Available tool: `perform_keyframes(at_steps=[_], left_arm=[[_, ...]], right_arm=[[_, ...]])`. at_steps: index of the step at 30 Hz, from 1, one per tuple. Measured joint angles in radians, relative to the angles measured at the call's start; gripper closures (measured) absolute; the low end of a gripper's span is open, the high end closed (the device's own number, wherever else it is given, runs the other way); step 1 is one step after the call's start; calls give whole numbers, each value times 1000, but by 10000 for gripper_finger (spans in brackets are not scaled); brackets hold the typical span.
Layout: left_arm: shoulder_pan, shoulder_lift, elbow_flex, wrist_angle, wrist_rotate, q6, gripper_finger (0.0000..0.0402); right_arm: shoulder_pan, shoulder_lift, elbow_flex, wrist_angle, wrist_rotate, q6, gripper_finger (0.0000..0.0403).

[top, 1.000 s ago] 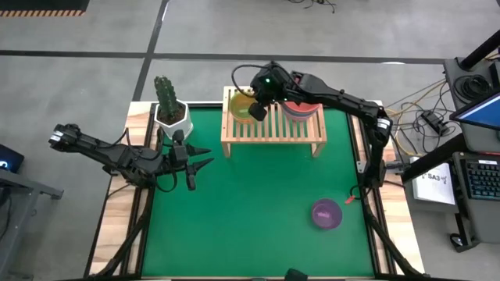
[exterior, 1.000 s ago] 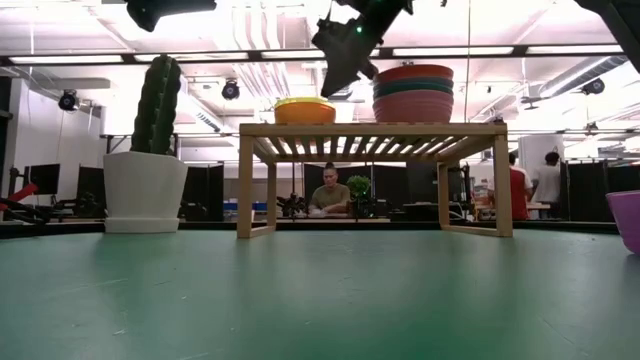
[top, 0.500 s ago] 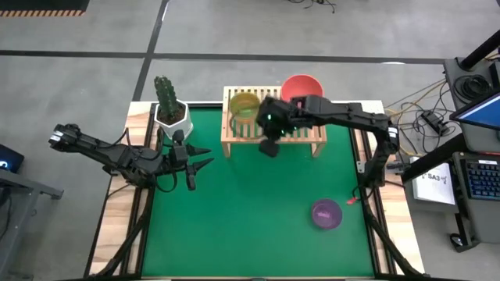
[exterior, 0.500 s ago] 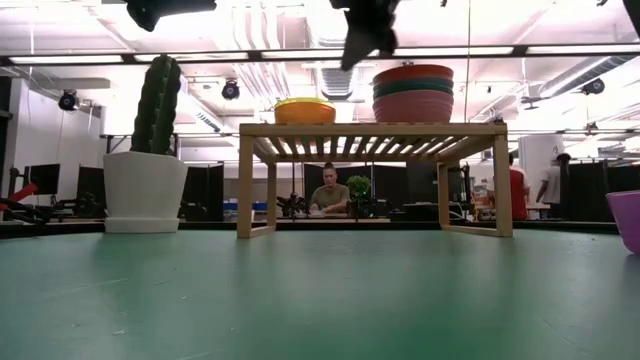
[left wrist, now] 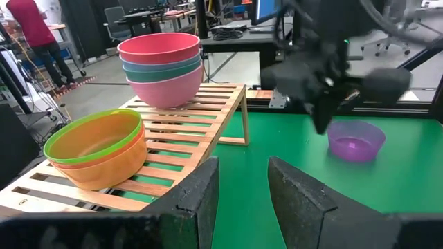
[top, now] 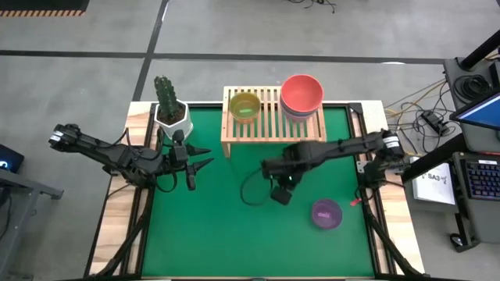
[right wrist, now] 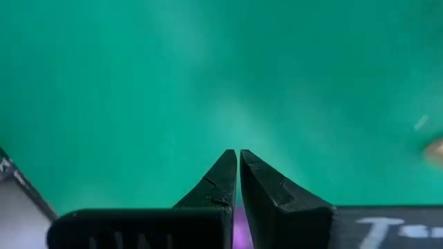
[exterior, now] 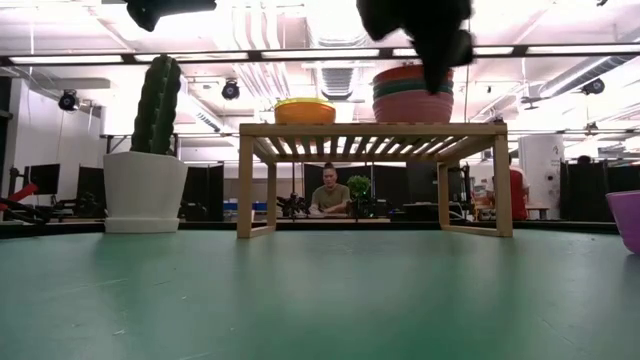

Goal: Place and stack bowls onto a shelf
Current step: Stack the purple bowl on top of the green bowl on the shelf

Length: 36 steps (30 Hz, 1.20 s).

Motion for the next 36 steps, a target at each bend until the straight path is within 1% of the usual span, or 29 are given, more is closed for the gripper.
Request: perform_keyframes(at_steps=[9,14,19,23,25,27,30,36], left_arm=[[0,0,0,0,0,-3,293],[0,0,0,0,0,-3,293],[0,0,0,0,0,-3,293],[0,0,0,0,0,-4,293],[0,0,0,0,0,-4,293],[0,0,0,0,0,-4,293],[0,0,0,1,0,-4,293],[0,0,0,1,0,-5,293]], right_arm=[[153,-7,-227,1,-75,317,392],[231,-53,-334,7,-140,497,392],[285,-122,-410,19,-130,655,392],[329,-155,-448,43,-60,759,392],[338,-163,-460,90,-57,794,387],[340,-164,-466,148,-60,820,374],[340,-152,-466,214,-53,829,340],[338,-97,-467,215,-52,837,259]])
